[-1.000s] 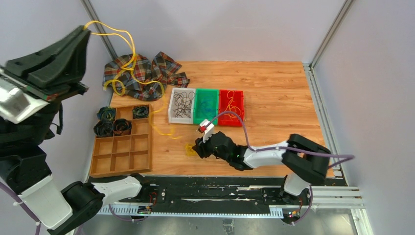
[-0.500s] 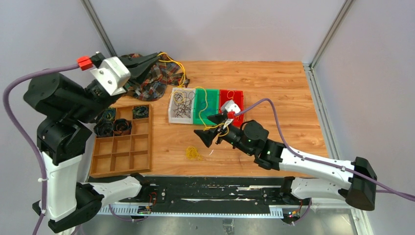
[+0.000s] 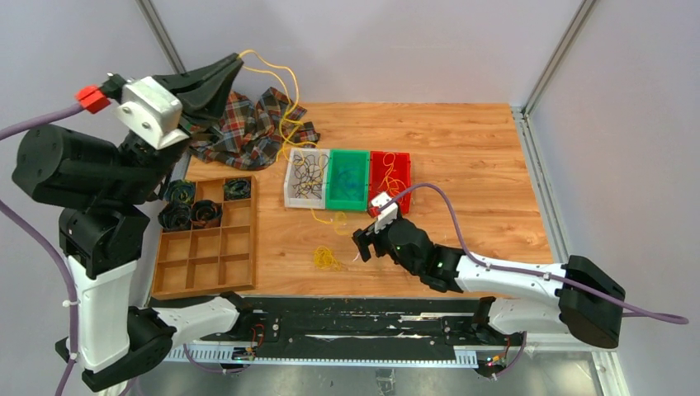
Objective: Untangle the cables
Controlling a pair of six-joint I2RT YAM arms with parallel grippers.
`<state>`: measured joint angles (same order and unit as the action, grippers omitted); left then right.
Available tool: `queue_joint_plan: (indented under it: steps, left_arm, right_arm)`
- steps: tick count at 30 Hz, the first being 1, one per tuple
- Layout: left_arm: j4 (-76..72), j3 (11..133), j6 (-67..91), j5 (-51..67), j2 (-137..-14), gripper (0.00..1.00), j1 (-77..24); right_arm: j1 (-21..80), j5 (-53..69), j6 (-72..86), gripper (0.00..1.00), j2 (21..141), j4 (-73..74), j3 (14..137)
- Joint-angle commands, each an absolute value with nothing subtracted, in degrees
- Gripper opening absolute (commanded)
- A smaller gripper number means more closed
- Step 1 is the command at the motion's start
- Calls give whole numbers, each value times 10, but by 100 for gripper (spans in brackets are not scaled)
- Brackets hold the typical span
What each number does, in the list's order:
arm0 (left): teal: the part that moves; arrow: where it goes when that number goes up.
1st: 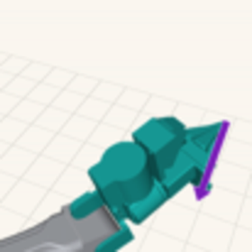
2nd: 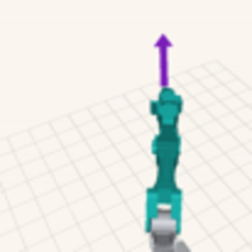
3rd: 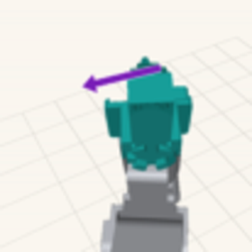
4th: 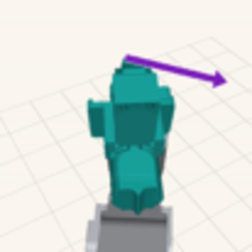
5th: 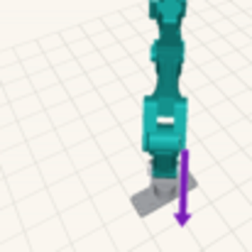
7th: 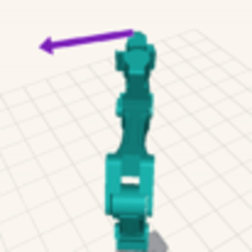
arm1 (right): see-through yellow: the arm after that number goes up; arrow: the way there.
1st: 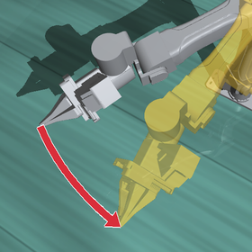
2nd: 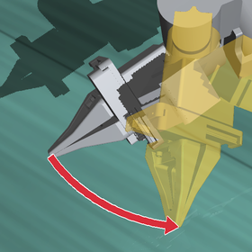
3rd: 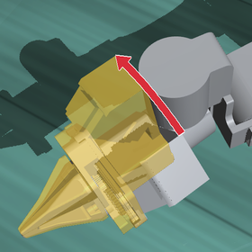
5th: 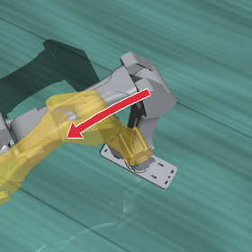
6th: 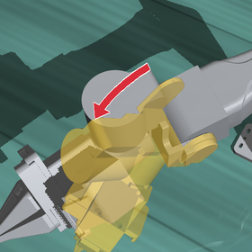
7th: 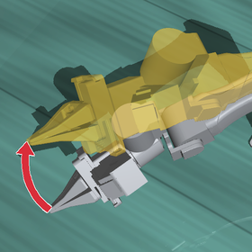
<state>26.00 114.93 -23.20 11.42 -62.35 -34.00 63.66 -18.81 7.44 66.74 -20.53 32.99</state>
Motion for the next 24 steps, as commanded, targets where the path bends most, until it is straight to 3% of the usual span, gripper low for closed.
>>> queue_joint_plan:
  steps: [1, 8, 15, 24]
  left_arm:
    - [168, 1167, -228, 54, -621, 0, -345]
    - [191, 1172, -231, 63, -621, 1, -345]
    - [240, 1134, -230, 101, -612, 1, -345]
    - [272, 1089, -208, 130, -601, 0, -345]
  right_arm:
    - [608, -277, 113, 83, 665, -205, 309]
    - [581, -266, 101, 82, 627, -188, 321]
    - [581, -73, 59, 83, 572, -192, 454]
    - [584, 103, 96, 84, 663, -245, 616]
